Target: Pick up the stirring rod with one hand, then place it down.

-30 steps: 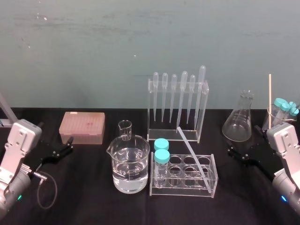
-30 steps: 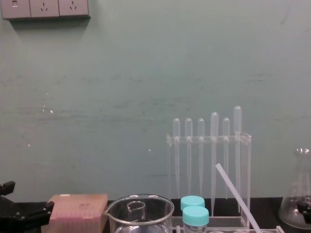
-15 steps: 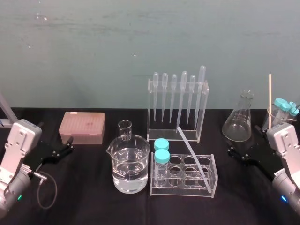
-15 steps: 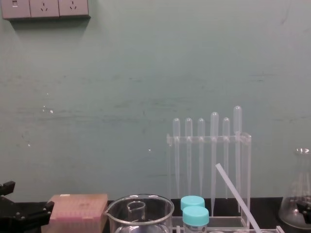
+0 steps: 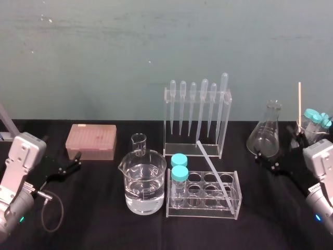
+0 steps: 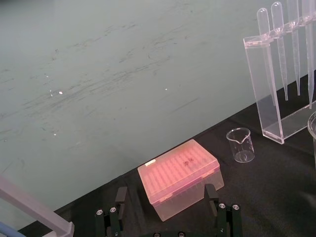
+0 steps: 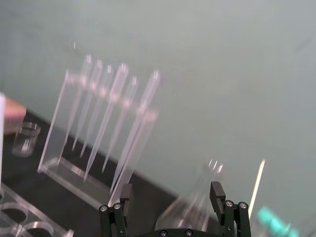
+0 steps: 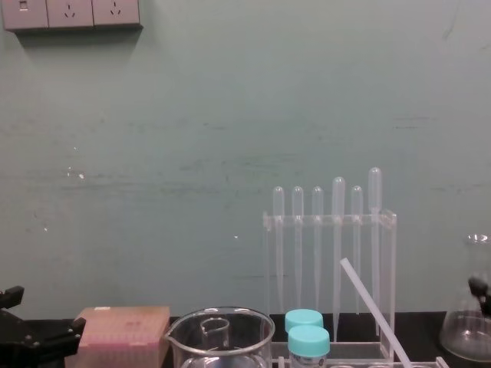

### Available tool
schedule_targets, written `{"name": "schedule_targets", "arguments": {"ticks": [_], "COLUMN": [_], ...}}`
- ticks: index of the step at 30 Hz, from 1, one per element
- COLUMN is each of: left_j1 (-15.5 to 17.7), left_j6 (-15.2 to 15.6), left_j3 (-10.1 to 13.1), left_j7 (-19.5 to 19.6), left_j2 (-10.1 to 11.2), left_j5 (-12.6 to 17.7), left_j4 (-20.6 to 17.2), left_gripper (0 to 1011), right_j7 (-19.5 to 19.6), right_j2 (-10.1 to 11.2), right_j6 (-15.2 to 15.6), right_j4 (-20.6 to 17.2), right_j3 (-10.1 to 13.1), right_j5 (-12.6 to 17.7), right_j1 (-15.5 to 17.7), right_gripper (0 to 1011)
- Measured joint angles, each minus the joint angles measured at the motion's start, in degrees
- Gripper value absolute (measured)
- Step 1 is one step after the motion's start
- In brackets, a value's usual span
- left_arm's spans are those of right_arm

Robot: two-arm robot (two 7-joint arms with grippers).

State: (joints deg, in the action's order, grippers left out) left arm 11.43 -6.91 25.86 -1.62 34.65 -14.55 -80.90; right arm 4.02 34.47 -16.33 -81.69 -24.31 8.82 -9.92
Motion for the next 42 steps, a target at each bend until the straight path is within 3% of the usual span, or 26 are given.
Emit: {"name": "schedule_targets", "arguments": {"ticks": [6, 10, 16, 20, 24, 25, 28, 31, 36, 42], "left_j1": [0.0, 0.0, 0.0, 0.0, 0.0, 0.0, 0.0, 0.0, 0.0, 0.0], "left_j6": [0.0, 0.0, 0.0, 0.0, 0.0, 0.0, 0.0, 0.0, 0.0, 0.0], "left_j3": [0.0, 0.0, 0.0, 0.0, 0.0, 0.0, 0.0, 0.0, 0.0, 0.0], "left_j7": [0.0, 0.0, 0.0, 0.0, 0.0, 0.0, 0.0, 0.0, 0.0, 0.0], "left_j2": [0.0, 0.0, 0.0, 0.0, 0.0, 0.0, 0.0, 0.0, 0.0, 0.0], "left_j5": [0.0, 0.0, 0.0, 0.0, 0.0, 0.0, 0.0, 0.0, 0.0, 0.0], "left_j4": [0.0, 0.0, 0.0, 0.0, 0.0, 0.0, 0.0, 0.0, 0.0, 0.0], "left_gripper": [1000, 1000, 1000, 1000, 1000, 1000, 1000, 1000, 1000, 1000], "right_j7": [1.2, -1.3, -7.5, -12.6, -18.4, -20.7, -23.5, -27.3, -29.8, -31.3], "right_j2": [-0.2, -0.3, -1.2, -1.9, -2.7, -3.0, -3.5, -4.0, -4.5, -5.0], "right_j6": [-7.4, -11.4, -15.8, -16.4, -13.8, -11.9, -9.2, -4.0, 1.2, 6.2], "right_j4": [-0.9, -1.2, -0.8, 0.0, 1.0, 1.4, 2.1, 3.2, 4.1, 5.2], "right_j3": [-0.1, -1.2, -3.5, -4.8, -5.6, -5.7, -5.8, -5.9, -5.8, -5.7], "right_j5": [-5.4, -6.8, -5.8, -1.9, 4.5, 7.5, 11.1, 15.7, 18.4, 19.5], "right_j1": [-0.3, -1.3, -3.4, -4.7, -5.9, -6.3, -6.7, -7.5, -8.2, -8.9], "right_gripper": [1000, 1000, 1000, 1000, 1000, 1000, 1000, 1000, 1000, 1000]}}
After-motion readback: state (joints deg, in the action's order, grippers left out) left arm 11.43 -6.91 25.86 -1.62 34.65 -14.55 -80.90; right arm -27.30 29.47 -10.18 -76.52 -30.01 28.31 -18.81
